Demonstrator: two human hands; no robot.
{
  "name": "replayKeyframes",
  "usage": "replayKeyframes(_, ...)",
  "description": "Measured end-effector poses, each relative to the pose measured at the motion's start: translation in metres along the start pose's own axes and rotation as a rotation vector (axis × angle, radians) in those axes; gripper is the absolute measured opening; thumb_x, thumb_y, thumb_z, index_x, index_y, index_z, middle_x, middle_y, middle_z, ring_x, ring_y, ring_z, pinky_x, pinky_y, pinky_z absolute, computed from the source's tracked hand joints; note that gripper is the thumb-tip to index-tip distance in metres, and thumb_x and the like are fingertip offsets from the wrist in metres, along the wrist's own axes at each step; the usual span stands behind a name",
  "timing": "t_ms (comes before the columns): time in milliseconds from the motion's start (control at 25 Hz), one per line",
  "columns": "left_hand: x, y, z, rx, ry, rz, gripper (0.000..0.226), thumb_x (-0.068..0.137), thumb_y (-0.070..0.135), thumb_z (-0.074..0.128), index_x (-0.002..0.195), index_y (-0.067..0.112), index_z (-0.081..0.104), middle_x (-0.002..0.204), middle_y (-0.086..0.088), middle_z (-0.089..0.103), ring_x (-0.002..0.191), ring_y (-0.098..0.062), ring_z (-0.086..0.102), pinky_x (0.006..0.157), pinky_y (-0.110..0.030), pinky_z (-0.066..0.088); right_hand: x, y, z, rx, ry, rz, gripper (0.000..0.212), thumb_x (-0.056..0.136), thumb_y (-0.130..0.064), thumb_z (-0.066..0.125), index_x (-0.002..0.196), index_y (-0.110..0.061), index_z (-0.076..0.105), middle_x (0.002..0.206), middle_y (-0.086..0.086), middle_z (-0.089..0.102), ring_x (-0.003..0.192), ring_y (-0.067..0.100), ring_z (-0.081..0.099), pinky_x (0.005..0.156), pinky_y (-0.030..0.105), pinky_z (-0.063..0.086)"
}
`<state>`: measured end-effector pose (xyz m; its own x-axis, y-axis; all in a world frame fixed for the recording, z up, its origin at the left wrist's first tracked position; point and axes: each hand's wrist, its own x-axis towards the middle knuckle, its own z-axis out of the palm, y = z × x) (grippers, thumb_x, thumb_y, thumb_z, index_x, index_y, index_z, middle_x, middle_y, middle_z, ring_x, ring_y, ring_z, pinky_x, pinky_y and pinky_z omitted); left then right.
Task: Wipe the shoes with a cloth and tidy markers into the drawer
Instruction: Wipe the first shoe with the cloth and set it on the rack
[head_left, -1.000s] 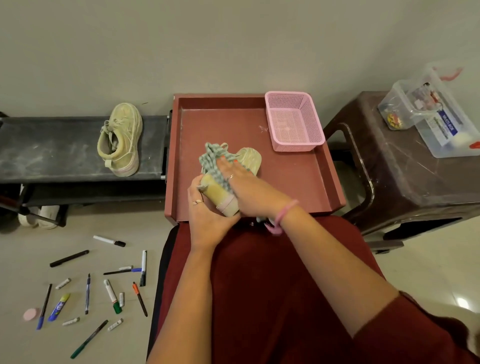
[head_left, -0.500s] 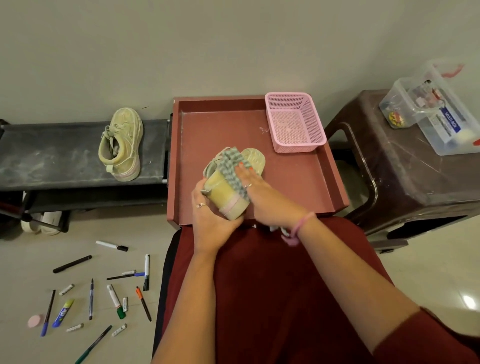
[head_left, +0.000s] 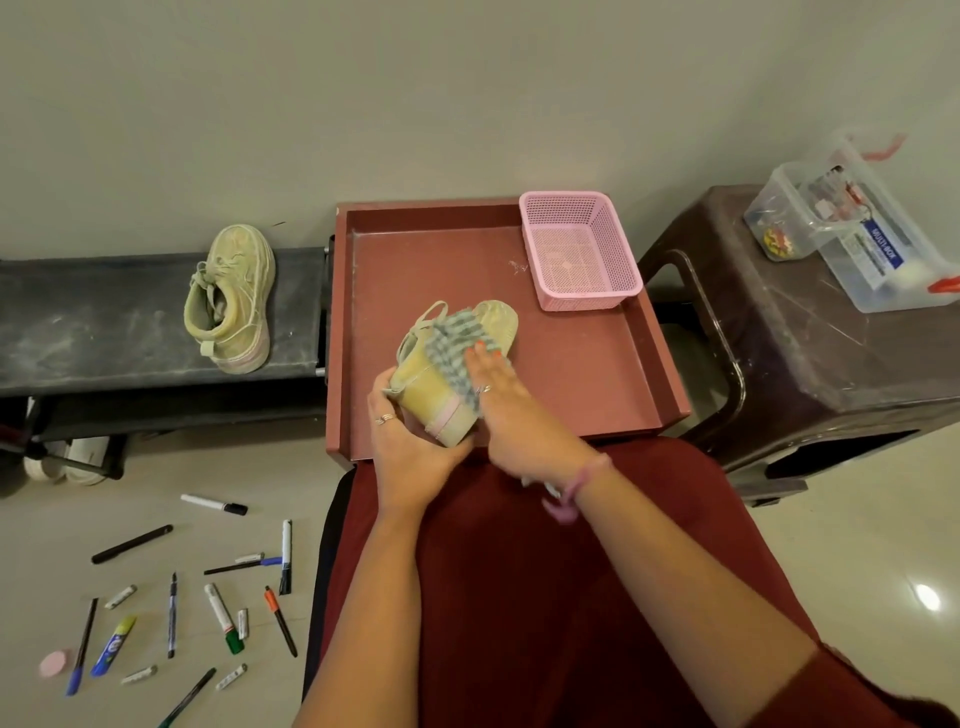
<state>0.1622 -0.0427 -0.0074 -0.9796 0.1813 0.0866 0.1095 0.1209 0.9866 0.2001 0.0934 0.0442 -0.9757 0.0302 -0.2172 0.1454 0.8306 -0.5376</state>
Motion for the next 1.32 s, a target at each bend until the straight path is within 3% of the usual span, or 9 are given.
replayKeyframes(120,0.0,0.0,0.003,0.061,0.003,0.019,0.097,0.047,0.014,0.092,0.127,0.025,0.037,0.125,-0.001,0.049,0.119,-0.008,0.051,0.096,-0.017,0.044,0.034,0.02,-0.035,-0.044,-0.072,0.146,0.088,0.081,0.016,0.04,0.152,-0.01,-0.004,0.16,0.006,-0.011,0.148,0.022,-0.009,0.121,0.032,0.004)
replayKeyframes(240,0.001,-0.002,0.002,0.032,0.004,0.004,0.096,0.047,0.014,0.091,0.127,0.024,0.037,0.122,0.004,0.05,0.117,-0.003,0.052,0.094,-0.016,0.046,0.045,0.018,-0.041,-0.037,-0.104,0.209,0.085,0.082,0.015,0.037,0.152,-0.008,-0.006,0.16,0.009,-0.015,0.147,0.025,-0.012,0.121,0.034,0.002)
replayKeyframes(400,0.004,-0.007,0.001,-0.079,-0.003,-0.029,0.096,0.048,0.002,0.091,0.125,0.019,0.037,0.12,0.003,0.055,0.113,-0.006,0.058,0.088,-0.016,0.049,0.01,-0.014,-0.007,0.041,-0.076,0.051,0.09,0.078,0.015,0.039,0.152,-0.011,-0.007,0.159,0.004,-0.017,0.145,0.022,-0.019,0.116,0.031,-0.003)
replayKeyframes(520,0.003,-0.007,0.003,-0.057,-0.024,-0.007,0.093,0.05,0.002,0.092,0.126,0.013,0.038,0.117,0.008,0.055,0.109,0.001,0.058,0.085,-0.011,0.046,-0.014,-0.022,0.004,0.02,-0.051,-0.036,0.089,0.078,0.016,0.036,0.152,-0.013,-0.004,0.159,0.002,-0.016,0.145,0.02,-0.017,0.116,0.031,0.002)
replayKeyframes(720,0.002,-0.007,0.008,-0.029,-0.032,0.012,0.095,0.047,0.004,0.09,0.125,0.01,0.038,0.12,-0.006,0.051,0.106,0.006,0.055,0.083,-0.006,0.043,0.033,-0.006,-0.03,-0.093,-0.115,0.053,0.077,0.089,0.006,0.043,0.152,-0.01,0.001,0.161,0.006,-0.003,0.148,0.022,-0.004,0.119,0.031,0.003)
replayKeyframes(880,0.002,-0.008,0.008,0.025,-0.039,0.014,0.097,0.047,0.008,0.09,0.128,0.011,0.037,0.122,-0.005,0.05,0.108,0.008,0.053,0.084,-0.004,0.041,0.047,-0.011,-0.04,-0.09,-0.117,0.106,0.076,0.085,0.009,0.041,0.152,-0.005,0.007,0.16,0.01,0.005,0.148,0.024,0.001,0.121,0.034,0.007)
replayKeyframes(1040,0.004,-0.015,0.007,-0.004,-0.036,-0.02,0.094,0.052,0.019,0.089,0.131,0.018,0.037,0.126,-0.002,0.051,0.116,-0.004,0.054,0.095,-0.021,0.046,-0.002,-0.028,-0.006,-0.084,-0.031,-0.057,0.076,0.088,0.002,0.041,0.152,-0.008,0.001,0.161,0.007,-0.004,0.148,0.022,-0.005,0.118,0.032,0.001)
replayKeyframes(1120,0.003,-0.015,0.008,0.028,-0.022,-0.014,0.093,0.052,0.025,0.088,0.129,0.024,0.036,0.126,0.0,0.05,0.117,-0.006,0.053,0.098,-0.022,0.045,-0.007,-0.028,-0.007,-0.116,-0.036,-0.084,0.074,0.09,0.001,0.039,0.152,-0.009,0.001,0.161,0.006,-0.005,0.148,0.021,-0.005,0.118,0.031,0.002)
replayKeyframes(1320,0.004,-0.013,0.012,0.09,-0.061,0.012,0.097,0.048,0.018,0.091,0.128,0.021,0.034,0.123,-0.004,0.047,0.109,-0.004,0.054,0.087,-0.016,0.047,0.046,-0.022,-0.038,-0.122,-0.086,0.07,0.074,0.086,0.01,0.039,0.152,-0.007,0.01,0.16,0.01,0.009,0.148,0.024,0.005,0.12,0.034,0.008)
